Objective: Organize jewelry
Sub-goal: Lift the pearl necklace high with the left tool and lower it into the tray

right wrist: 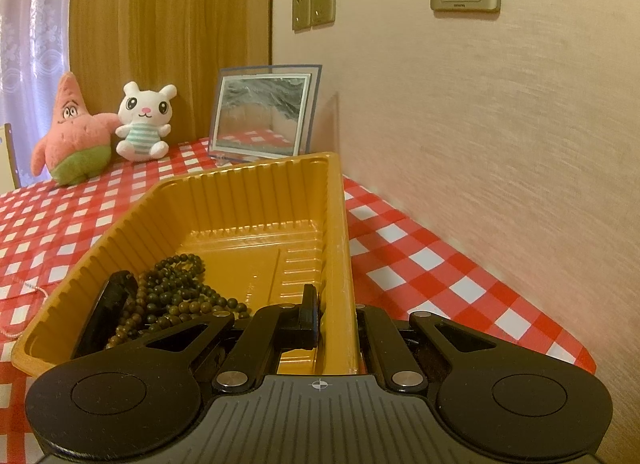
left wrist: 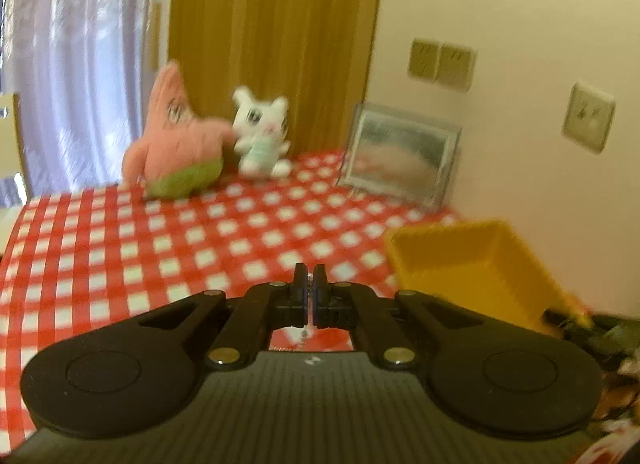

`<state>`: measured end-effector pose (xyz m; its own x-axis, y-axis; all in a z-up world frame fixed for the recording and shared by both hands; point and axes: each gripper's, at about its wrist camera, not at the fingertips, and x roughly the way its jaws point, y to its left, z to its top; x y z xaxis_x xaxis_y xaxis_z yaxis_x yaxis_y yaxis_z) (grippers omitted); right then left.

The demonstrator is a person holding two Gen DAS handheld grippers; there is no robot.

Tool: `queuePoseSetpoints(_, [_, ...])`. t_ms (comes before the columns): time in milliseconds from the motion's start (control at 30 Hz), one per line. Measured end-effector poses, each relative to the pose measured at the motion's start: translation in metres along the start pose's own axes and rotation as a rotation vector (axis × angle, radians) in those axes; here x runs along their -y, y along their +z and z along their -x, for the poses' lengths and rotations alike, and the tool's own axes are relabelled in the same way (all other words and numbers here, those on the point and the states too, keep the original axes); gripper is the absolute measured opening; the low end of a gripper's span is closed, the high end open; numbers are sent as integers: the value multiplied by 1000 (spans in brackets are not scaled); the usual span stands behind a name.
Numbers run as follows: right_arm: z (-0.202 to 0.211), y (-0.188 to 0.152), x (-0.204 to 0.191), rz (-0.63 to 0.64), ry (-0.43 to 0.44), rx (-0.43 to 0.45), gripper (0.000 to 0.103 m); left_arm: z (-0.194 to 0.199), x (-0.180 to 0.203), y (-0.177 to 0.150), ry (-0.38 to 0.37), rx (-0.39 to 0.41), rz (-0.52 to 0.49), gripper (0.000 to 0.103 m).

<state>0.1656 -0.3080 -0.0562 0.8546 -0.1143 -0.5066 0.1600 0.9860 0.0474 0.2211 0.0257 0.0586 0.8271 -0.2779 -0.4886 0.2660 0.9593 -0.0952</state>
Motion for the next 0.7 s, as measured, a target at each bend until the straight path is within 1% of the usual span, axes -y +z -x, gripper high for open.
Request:
queuePoseSetpoints(233, [-1,0,0,0,0,-1,4,27,27,38,-85,104,-33,1])
queuePoseSetpoints(400, [-2,-1,1,-4,1,-2,4,36,48,62,-145,159,-55,1])
queuePoseSetpoints(600, [-2,-3,1,-15,3,-5,4,44,85,83,-264,223,-79,1])
queuePoseSetpoints(700, [-2,-2,2,-14,5,-4,4,37,101,86,-318,226,-78,1])
